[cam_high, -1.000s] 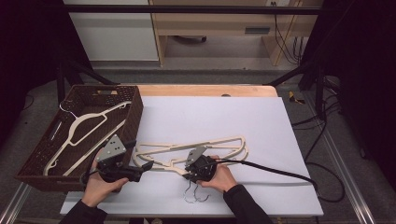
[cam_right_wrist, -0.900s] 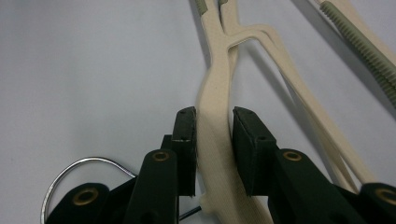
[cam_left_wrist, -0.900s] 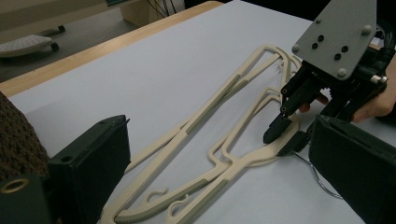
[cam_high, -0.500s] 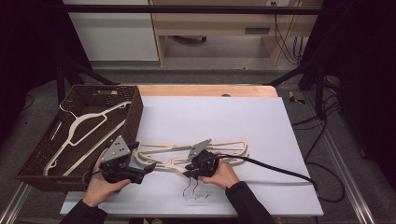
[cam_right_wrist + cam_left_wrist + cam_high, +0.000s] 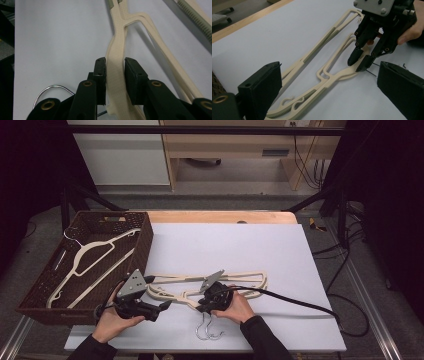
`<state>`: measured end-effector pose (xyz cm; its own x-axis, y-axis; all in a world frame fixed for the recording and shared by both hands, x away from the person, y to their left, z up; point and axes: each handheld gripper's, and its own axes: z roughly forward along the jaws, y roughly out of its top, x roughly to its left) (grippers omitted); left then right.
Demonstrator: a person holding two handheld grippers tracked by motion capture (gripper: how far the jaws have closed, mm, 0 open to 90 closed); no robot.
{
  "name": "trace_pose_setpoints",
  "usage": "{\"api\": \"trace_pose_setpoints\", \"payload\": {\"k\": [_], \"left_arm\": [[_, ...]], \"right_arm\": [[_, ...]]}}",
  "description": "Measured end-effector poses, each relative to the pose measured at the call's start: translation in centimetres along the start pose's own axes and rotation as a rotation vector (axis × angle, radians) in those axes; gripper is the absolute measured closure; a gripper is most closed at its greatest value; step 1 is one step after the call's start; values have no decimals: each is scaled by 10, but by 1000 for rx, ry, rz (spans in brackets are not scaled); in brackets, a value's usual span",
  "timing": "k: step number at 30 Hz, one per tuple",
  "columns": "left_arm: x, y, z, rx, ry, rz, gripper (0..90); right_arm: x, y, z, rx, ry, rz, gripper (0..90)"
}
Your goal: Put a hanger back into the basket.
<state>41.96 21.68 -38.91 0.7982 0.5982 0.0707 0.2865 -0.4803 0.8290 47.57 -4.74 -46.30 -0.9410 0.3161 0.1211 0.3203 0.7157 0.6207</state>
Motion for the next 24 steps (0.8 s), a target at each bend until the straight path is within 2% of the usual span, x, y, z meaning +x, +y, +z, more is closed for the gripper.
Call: {"api": "trace_pose_setpoints", "payload": {"k": [10,15,19,24], "left_arm": [[-5,-2,8,37,-15,24,55],[-6,-3,10,43,-18,31,57],[-9,-2,15,67,-15,61,64],[-16,0,31,129,-23,120,72]], "right_arm": [[0,0,1,8,1,6,720],[1,2,-3,-23,15,21,727],[0,3,-6,-11,20,31,729],[0,6,-16,-27,31,15,729]]}}
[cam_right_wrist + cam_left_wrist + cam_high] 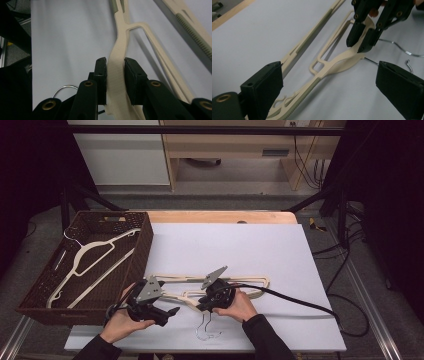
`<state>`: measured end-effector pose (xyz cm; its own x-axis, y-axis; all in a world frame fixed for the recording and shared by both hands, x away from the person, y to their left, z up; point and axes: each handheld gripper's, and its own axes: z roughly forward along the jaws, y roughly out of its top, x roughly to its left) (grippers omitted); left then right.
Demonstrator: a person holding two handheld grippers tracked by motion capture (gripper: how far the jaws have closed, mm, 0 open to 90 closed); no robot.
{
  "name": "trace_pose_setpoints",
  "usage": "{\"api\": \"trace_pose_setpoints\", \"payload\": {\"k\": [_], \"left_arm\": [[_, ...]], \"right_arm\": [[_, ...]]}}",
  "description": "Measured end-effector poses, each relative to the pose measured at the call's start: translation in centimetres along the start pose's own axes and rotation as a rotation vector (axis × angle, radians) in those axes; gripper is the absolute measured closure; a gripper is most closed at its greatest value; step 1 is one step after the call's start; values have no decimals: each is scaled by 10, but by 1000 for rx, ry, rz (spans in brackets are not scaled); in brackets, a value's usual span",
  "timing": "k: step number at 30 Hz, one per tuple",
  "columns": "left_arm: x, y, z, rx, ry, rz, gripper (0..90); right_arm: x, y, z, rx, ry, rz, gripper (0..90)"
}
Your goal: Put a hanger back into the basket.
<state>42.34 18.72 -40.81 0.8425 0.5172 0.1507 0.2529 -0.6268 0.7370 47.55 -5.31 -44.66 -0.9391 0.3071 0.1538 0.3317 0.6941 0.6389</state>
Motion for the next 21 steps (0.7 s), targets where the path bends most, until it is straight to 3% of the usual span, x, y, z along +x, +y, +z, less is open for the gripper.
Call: {"api": "trace_pose_setpoints", "payload": {"k": [5,10,15,21], "left_arm": [[-4,6,18,51,-7,73,108],[-6,9,40,125,12,166,174],[-11,11,62,135,48,217,289],[-14,11,66,127,61,272,469]], "right_arm": [[2,4,-14,-8,3,-10,730],[3,6,-24,-13,9,0,732],[3,7,-27,-18,17,-6,733],[3,6,-28,-11,17,-16,733]]}}
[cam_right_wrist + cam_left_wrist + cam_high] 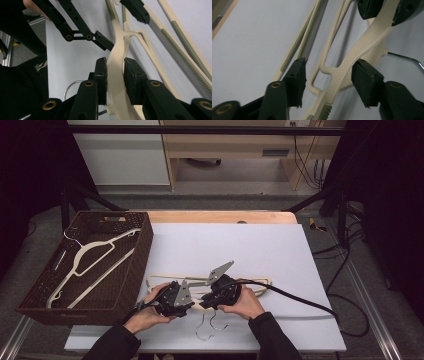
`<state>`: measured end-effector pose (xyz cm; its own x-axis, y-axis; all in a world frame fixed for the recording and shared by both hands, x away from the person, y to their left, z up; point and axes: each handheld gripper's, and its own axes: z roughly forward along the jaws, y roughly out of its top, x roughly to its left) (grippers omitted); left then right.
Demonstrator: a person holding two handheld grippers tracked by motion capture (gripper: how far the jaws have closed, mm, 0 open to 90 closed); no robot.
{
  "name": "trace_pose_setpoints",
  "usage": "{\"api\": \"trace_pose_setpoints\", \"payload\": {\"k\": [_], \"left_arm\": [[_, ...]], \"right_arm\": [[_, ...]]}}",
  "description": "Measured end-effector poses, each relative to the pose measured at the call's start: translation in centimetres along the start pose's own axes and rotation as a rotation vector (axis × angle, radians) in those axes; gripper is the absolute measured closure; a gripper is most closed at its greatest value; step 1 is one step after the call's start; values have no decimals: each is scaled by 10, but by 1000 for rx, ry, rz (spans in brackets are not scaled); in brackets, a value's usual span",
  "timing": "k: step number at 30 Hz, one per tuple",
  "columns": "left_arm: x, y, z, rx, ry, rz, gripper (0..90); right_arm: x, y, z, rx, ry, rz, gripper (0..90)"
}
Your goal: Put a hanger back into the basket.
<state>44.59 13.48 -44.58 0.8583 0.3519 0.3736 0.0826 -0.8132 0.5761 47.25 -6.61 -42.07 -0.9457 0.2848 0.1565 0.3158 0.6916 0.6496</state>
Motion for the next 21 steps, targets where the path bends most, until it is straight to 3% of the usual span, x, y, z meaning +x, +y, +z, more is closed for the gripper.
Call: {"api": "trace_pose_setpoints", "payload": {"k": [2,7,10,12,15,21], "left_arm": [[0,0,-1,-9,1,6,535],[-4,0,-2,-8,13,30,661],[-4,0,-3,-2,25,33,678],[-3,0,-4,3,33,33,705],[-3,0,-3,0,20,17,729],[-4,1,-4,4,24,29,734]], "right_arm": [[1,0,0,-3,-3,20,732],[1,1,-2,-21,-10,19,732],[1,1,-2,-24,-10,14,731],[2,1,-4,-31,-36,3,727],[2,2,-12,-65,-49,-8,682],[2,2,-45,-156,-167,1,588]]}}
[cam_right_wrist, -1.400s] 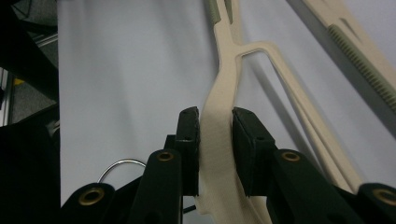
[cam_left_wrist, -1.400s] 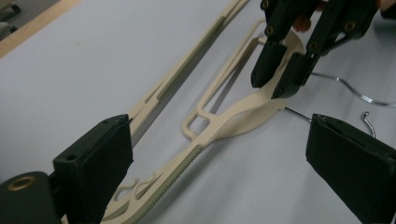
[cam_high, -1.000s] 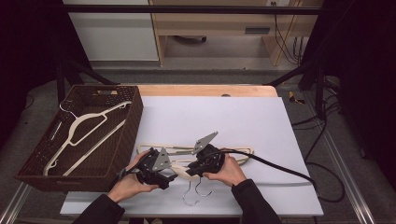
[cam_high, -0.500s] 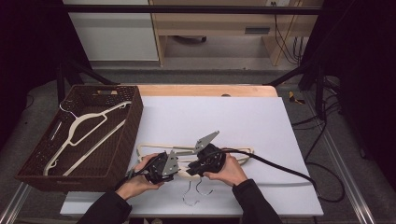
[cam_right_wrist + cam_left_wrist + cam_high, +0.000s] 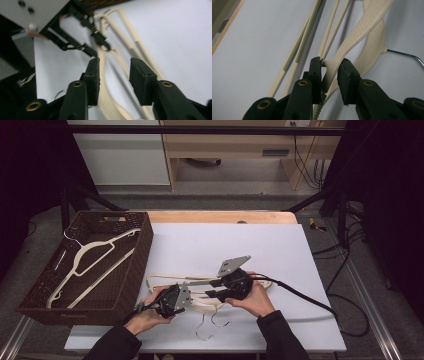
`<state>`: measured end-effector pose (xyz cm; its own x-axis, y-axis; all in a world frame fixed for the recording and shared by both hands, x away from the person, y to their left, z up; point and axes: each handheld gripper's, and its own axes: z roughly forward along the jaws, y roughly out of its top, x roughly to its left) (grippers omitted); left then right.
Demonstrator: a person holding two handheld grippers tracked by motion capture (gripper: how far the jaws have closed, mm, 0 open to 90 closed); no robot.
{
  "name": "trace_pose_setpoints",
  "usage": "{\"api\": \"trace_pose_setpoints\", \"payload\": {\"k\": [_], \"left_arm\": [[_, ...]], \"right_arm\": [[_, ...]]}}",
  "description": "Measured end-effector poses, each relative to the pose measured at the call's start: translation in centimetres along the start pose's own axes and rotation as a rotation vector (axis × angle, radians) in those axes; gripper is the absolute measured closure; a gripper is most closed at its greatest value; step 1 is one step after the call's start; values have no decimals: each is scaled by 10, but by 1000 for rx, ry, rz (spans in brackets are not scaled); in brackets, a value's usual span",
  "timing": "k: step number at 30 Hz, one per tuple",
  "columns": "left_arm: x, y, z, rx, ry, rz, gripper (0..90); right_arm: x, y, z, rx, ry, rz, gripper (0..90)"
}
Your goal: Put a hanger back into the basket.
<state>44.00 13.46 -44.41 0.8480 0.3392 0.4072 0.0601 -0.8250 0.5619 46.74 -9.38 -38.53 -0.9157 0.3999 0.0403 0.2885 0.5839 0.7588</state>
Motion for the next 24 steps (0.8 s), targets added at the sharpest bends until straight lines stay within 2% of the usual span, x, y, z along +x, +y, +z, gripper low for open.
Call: {"api": "trace_pose_setpoints", "payload": {"k": [6,10,12,13,14,19,24], "left_arm": [[3,1,-3,-1,-2,3,743],[5,4,-5,-17,-4,-17,752],[8,6,-7,-9,-2,-4,761],[8,8,-7,-26,2,-19,768],[10,9,-9,-15,11,-3,775],[16,16,-13,-23,28,-16,804],[22,21,-13,-21,25,-36,822]], "right_arm": [[-13,-17,-44,-97,-118,74,495],[-16,-37,-64,-124,-177,120,457],[-17,-46,-71,-138,-193,143,429],[-17,-50,-73,-141,-205,158,420],[-18,-55,-76,-146,-212,165,411],[-16,-74,-88,-164,-251,196,351],[-15,-90,-94,-185,-266,222,275]]}}
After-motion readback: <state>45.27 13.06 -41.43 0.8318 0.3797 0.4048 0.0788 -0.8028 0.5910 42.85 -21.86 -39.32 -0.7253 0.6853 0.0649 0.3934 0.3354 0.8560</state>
